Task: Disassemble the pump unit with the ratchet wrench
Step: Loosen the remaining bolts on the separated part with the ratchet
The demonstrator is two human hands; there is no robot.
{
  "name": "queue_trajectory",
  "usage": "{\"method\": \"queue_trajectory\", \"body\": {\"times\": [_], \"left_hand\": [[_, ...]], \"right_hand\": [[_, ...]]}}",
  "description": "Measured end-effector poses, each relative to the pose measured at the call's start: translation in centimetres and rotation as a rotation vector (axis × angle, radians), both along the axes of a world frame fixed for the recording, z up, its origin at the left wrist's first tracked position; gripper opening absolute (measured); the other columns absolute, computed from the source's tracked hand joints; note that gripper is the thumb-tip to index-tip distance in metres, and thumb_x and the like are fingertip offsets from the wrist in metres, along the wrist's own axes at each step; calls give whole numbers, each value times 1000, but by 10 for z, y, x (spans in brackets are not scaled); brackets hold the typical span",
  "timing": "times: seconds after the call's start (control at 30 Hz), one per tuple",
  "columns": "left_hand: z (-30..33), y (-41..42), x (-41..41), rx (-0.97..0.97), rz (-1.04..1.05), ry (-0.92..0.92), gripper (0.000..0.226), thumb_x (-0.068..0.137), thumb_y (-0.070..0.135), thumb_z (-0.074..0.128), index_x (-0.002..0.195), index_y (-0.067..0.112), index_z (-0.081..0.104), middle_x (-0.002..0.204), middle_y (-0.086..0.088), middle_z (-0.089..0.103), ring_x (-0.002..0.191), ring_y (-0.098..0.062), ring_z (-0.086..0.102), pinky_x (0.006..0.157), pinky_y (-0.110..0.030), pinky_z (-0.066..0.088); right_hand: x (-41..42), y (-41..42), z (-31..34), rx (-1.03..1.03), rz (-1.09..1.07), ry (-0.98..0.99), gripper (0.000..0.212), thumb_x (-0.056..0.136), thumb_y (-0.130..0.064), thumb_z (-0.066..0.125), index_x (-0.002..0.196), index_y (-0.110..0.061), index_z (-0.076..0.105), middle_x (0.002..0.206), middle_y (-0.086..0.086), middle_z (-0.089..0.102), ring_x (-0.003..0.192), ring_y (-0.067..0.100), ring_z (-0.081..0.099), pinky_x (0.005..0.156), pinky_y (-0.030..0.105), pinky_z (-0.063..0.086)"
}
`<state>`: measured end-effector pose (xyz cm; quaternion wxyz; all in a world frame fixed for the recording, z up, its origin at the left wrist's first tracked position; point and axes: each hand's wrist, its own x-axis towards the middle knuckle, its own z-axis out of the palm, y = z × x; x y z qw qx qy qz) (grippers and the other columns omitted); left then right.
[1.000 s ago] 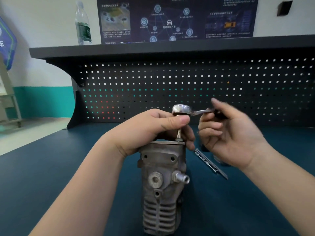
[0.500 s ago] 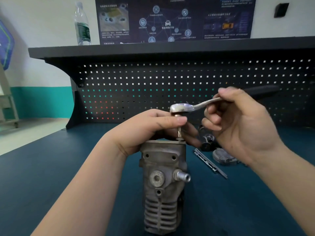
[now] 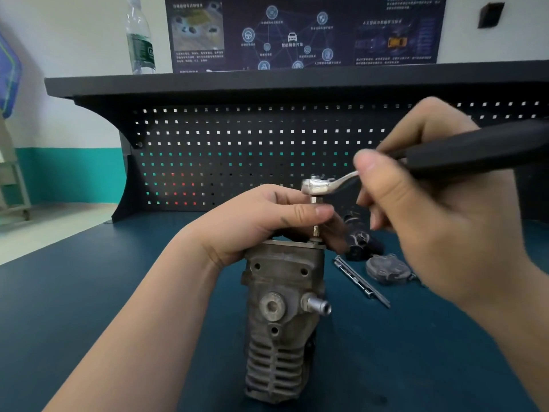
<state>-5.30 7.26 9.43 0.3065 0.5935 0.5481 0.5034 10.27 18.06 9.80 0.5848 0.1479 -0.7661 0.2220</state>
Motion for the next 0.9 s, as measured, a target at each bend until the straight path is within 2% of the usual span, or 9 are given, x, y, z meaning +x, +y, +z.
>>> {"method": "queue_trajectory", "body": {"times": [0.27, 0.4, 0.5, 0.57, 0.6, 0.63, 0.67, 0.7, 0.9], "left_hand": [[-2, -3, -3, 9, 70, -13, 19, 80, 30, 62, 74, 17, 75, 81, -8, 75, 86, -24, 67, 77, -28, 54], [-3, -4, -3, -4, 113, -10, 19, 79, 31, 63, 70, 18, 74, 83, -8, 76, 85, -27, 64, 77, -31, 52], [-1, -3, 1, 3, 101, 17, 24, 80, 32, 63, 66, 15, 74, 77, -7, 75, 76, -19, 68, 73, -29, 54], [3, -4, 10, -13, 75, 61, 62, 70, 62, 61, 52, 3, 65, 54, -6, 69, 57, -5, 66, 60, -15, 53], [3, -4, 14, -16, 88, 108, 76, 74, 58, 20, 54, -3, 62, 44, 0, 63, 52, -2, 64, 55, -10, 50], [1, -3, 11, 18, 112, 140, 76, 60, 71, 67, 70, -4, 62, 44, 4, 62, 54, -2, 64, 54, -11, 51], [2, -3, 11, 34, 129, 127, 65, 34, 24, 90, 84, -4, 60, 52, 5, 66, 57, -1, 65, 54, -12, 53], [2, 0, 9, 47, 113, 93, 34, 70, 24, 73, 90, 0, 60, 59, 2, 69, 58, -1, 66, 54, -14, 54], [-4, -5, -6, 29, 103, -6, 22, 73, 37, 68, 74, 17, 77, 76, -8, 75, 74, -14, 71, 73, -27, 56]], "right_hand": [[-35, 17, -23, -1593, 1160, -244, 18, 72, -12, 52, 56, -4, 51, 59, 5, 44, 40, 10, 40, 33, 18, 33], [-32, 17, -20, -1432, 1024, -214, 18, 79, -14, 55, 62, -8, 50, 59, 6, 46, 43, 12, 41, 37, 19, 34], [-11, 7, -9, -614, 508, -83, 25, 90, -19, 58, 68, -13, 47, 57, 8, 55, 44, 18, 51, 41, 25, 38], [0, -3, -6, -98, 98, -31, 28, 92, -27, 59, 75, -7, 49, 59, 6, 57, 48, 20, 58, 44, 32, 43], [3, -4, -6, 2, -17, -15, 30, 92, -30, 58, 77, -5, 51, 59, 6, 56, 49, 20, 59, 45, 34, 44], [3, -5, -6, -16, -28, -13, 30, 92, -29, 59, 77, -5, 51, 58, 7, 57, 49, 20, 59, 45, 35, 45], [2, -6, -4, -138, 61, -37, 26, 92, -25, 59, 76, -6, 50, 58, 9, 58, 47, 21, 59, 43, 35, 45], [0, -5, -2, -348, 247, -83, 23, 91, -19, 59, 74, -8, 49, 56, 10, 58, 45, 21, 58, 41, 31, 43], [-25, 20, -14, -1530, 1077, -308, 6, 72, -11, 55, 75, -6, 51, 61, 6, 49, 44, 8, 44, 36, 16, 36]]}}
